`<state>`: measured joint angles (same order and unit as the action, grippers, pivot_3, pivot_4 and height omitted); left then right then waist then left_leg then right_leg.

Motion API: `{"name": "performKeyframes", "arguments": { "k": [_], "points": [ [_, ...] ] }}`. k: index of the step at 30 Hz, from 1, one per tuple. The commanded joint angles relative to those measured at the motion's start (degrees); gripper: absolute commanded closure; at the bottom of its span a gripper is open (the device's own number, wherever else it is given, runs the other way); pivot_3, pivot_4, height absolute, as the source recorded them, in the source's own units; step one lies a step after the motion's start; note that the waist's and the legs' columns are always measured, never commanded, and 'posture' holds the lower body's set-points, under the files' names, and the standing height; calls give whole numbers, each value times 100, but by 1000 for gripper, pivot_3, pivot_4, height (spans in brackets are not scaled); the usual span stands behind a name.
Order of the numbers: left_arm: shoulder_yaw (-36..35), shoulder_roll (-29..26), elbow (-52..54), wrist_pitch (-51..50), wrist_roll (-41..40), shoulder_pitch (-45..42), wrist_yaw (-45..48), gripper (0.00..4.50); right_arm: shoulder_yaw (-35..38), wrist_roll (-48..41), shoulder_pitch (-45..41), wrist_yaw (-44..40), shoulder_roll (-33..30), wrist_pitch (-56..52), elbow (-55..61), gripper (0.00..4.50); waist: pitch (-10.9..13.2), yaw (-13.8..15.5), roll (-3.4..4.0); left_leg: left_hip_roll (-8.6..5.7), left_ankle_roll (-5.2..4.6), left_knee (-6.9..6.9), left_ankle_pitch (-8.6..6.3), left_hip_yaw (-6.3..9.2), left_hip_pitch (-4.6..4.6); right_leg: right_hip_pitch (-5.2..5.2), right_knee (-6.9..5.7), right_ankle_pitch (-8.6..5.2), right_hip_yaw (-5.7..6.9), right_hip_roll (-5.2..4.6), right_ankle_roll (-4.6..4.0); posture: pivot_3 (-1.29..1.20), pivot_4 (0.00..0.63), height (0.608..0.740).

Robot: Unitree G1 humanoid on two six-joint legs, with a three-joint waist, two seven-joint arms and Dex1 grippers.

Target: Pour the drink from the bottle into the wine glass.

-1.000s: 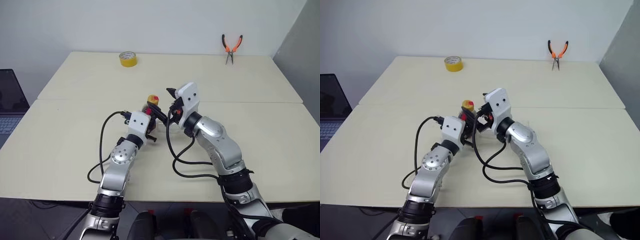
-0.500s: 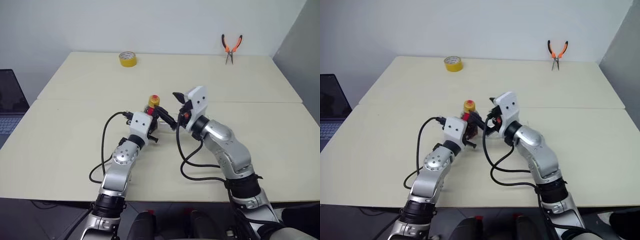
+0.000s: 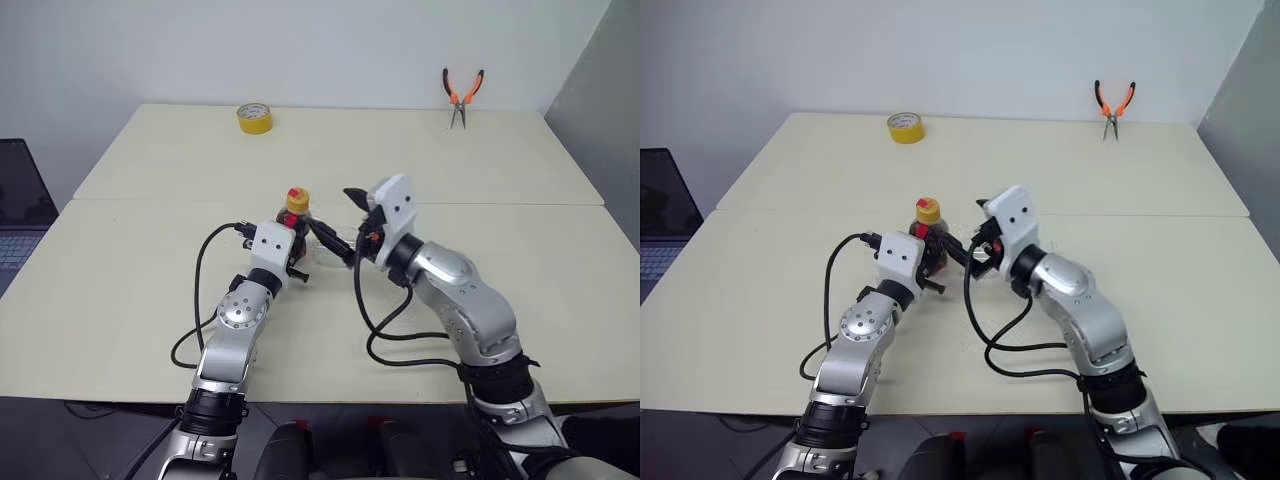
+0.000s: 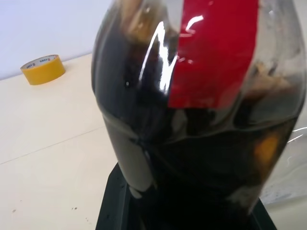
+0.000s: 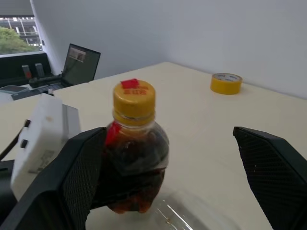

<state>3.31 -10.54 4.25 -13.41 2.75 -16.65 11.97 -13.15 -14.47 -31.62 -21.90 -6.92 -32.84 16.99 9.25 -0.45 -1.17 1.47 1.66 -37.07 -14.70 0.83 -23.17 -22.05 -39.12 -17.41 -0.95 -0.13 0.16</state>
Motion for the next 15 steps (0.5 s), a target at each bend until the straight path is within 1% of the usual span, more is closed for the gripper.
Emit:
{"name": "performKeyframes", "arguments": {
  "k": [1,8,15],
  "points": [
    [-1,-4,329,138,-22,-113,13,3782,-72,154,-355,116,147,102,-5,0,0,0,0,0,0,1,0,0,0,0,0,0,1,0,0,0,150,740],
    [28,-4,309,155,-15,-122,21,3782,-166,454,-736,201,401,350,-592,0,0,1,0,1,1,1,0,0,0,-1,1,0,1,0,0,0,150,740],
    [27,-7,317,159,-13,-106,14,3782,-108,609,-814,215,479,510,-833,0,0,1,0,1,0,2,0,0,0,-1,0,0,1,-1,-1,0,150,740]
  ]
}}
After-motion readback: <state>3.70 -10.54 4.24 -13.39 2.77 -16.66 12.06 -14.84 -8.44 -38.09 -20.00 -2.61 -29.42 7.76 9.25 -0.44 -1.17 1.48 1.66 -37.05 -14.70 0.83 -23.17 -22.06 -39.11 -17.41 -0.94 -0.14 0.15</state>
